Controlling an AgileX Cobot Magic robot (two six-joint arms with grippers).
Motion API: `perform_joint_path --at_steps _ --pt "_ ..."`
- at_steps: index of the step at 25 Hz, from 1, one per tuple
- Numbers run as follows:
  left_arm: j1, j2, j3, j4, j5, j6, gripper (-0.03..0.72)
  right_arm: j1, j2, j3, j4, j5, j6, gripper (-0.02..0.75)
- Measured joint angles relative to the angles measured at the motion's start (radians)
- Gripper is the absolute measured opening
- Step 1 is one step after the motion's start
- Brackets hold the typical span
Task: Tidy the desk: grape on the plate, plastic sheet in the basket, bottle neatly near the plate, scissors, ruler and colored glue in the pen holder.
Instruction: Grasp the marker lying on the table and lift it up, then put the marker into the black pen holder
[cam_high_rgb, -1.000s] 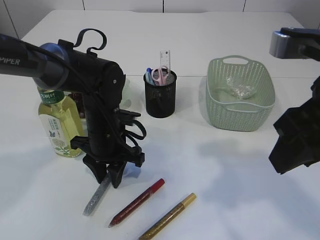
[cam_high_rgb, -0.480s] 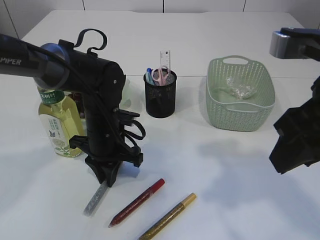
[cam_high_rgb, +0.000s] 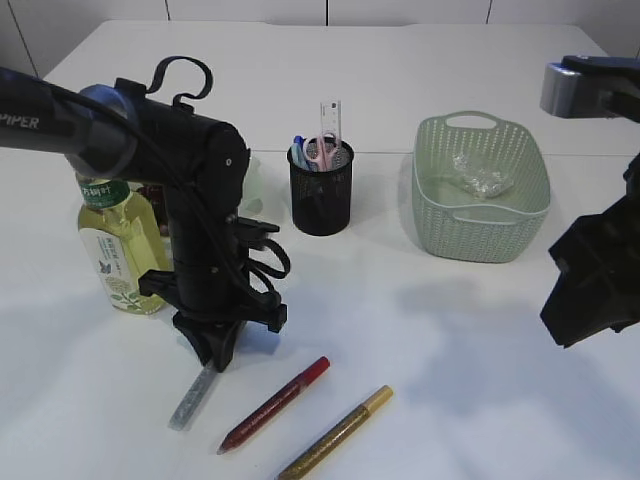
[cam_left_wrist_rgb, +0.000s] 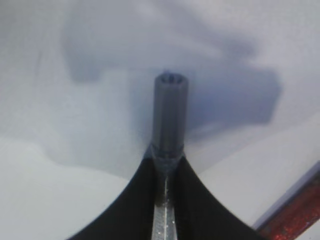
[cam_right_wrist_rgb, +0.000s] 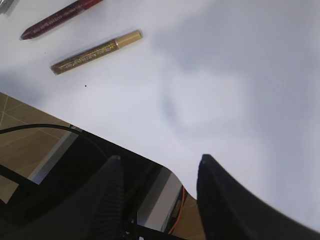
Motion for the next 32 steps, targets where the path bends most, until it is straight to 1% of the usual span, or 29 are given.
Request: perform_joint_path --at_steps 6,12,17,20,27,32 --pt "0.000 -0.074 0.017 -0.006 -0.033 0.000 0.067 0.000 0.000 0.000 0.000 0.000 -0.009 0.384" --pt "0.000 -0.212 0.103 -0.017 -0.113 0.000 0.067 0.000 0.000 0.000 -0.001 0.000 -0.013 0.384" --pt "0.000 -0.355 0.199 -0.017 -0.284 0.000 0.066 0.000 0.000 0.000 -0.002 0.000 -0.023 0.384" --pt "0.000 -0.417 0.226 0.004 -0.377 0.000 0.066 0.000 0.000 0.000 -0.002 0.000 -0.040 0.384" --pt "0.000 -0.438 0.234 0.062 -0.561 0.000 0.065 0.000 0.000 0.000 -0.002 0.000 -0.043 0.383" --pt "0.000 -0.438 0.236 0.083 -0.814 0.000 0.065 0.000 0.000 0.000 -0.002 0.000 -0.043 0.383"
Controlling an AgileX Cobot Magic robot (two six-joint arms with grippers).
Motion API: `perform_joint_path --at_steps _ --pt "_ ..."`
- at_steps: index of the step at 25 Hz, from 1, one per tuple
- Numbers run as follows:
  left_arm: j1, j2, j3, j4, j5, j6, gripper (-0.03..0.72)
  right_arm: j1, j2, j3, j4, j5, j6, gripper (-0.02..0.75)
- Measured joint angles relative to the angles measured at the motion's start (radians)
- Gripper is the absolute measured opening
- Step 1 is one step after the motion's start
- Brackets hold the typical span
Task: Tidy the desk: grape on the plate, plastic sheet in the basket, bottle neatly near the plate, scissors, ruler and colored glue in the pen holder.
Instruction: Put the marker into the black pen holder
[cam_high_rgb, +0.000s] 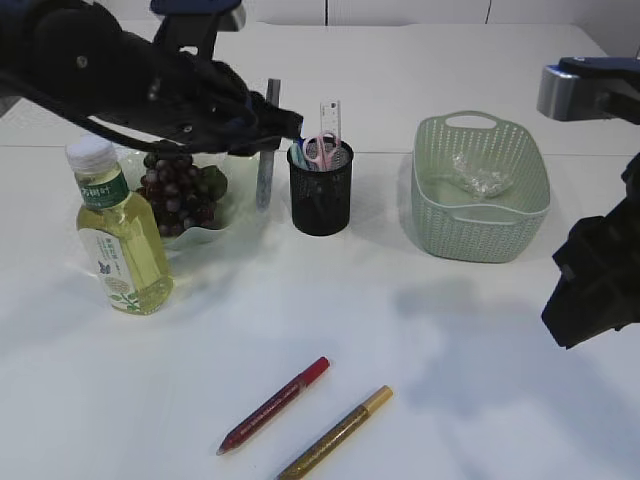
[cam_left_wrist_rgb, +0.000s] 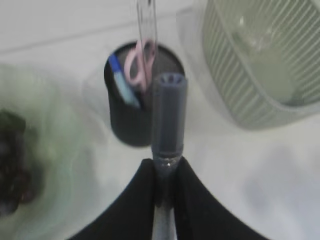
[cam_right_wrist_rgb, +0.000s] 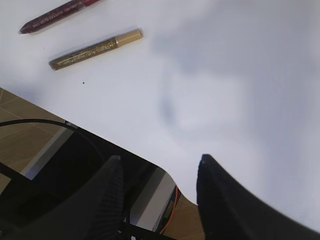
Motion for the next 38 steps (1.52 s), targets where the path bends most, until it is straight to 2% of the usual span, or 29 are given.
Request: perform_joint_path --at_steps 15,23,30,38 --pt "0.000 0.183 0.000 0.010 -0.668 0.000 0.065 0.000 0.000 0.000 0.000 0.000 -0.014 0.383" --pt "0.000 0.278 0.000 0.011 -0.922 0.000 0.065 0.000 0.000 0.000 0.000 0.000 -0.038 0.383" --pt "0.014 0.353 -0.082 0.017 -0.932 0.000 0.065 0.000 0.000 0.000 -0.001 0.000 -0.049 0.383" --pt "0.041 0.406 -0.154 0.037 -0.838 0.000 0.066 0.000 0.000 0.000 -0.004 0.000 -0.059 0.383"
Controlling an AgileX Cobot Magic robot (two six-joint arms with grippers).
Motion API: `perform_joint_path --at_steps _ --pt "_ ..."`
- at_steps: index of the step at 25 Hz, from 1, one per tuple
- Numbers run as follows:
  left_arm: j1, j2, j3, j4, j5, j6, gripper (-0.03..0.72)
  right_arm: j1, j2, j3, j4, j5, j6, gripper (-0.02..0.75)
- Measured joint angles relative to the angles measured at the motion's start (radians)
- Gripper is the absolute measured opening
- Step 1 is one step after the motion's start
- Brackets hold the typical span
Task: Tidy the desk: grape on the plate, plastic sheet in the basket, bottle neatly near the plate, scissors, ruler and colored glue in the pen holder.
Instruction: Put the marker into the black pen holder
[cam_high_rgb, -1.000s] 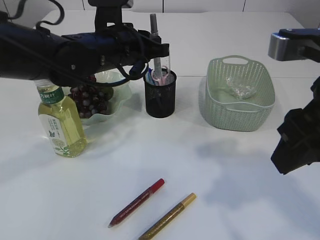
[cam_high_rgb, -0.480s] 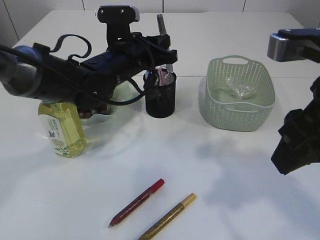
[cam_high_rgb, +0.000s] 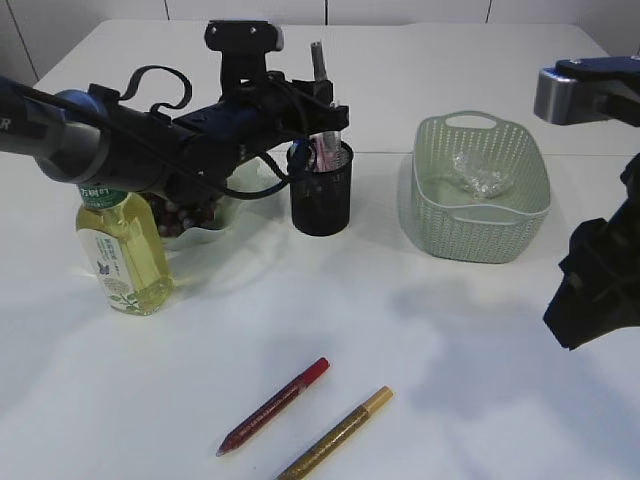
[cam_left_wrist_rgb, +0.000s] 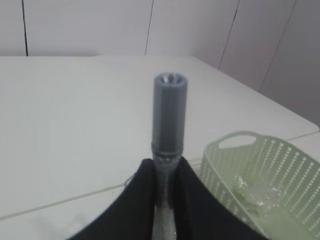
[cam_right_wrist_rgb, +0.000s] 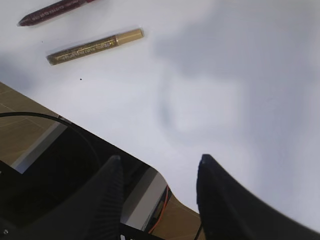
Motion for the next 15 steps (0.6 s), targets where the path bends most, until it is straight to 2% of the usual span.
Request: perform_joint_path --at_steps 15 --pt "0.000 0.000 0.000 0.038 0.047 0.000 0.070 0.000 0.000 0.000 -0.012 0.000 -0.004 0.383"
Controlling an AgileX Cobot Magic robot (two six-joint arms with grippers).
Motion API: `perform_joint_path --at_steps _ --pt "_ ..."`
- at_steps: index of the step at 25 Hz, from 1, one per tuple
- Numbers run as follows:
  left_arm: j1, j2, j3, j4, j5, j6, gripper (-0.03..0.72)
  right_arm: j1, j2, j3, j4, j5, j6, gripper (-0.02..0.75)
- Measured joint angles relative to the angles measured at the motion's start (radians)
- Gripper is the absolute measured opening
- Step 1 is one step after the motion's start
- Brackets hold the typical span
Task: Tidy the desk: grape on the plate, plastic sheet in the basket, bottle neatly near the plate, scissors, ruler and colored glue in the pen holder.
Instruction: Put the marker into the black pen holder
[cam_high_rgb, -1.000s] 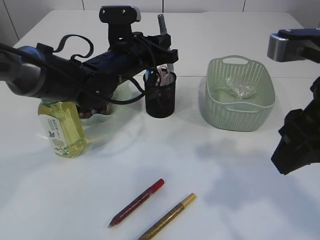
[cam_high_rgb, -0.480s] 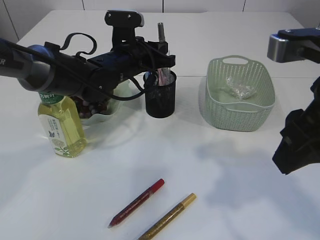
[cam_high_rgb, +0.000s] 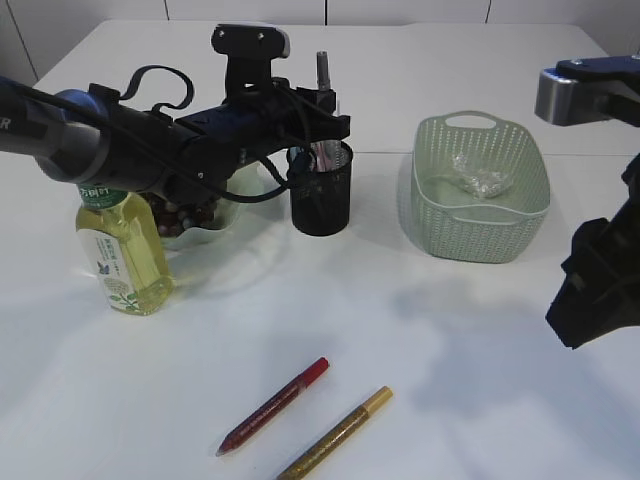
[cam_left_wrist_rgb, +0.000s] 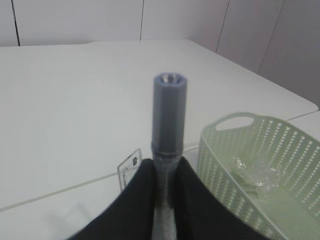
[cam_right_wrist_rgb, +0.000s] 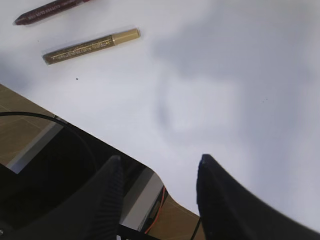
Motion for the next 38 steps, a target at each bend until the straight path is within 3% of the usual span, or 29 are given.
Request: perform_joint_path --at_steps 38 --pt "0.000 -0.011 0.000 0.025 0.039 0.000 0.188 0.000 0.000 0.000 0.000 0.000 -0.002 0.383"
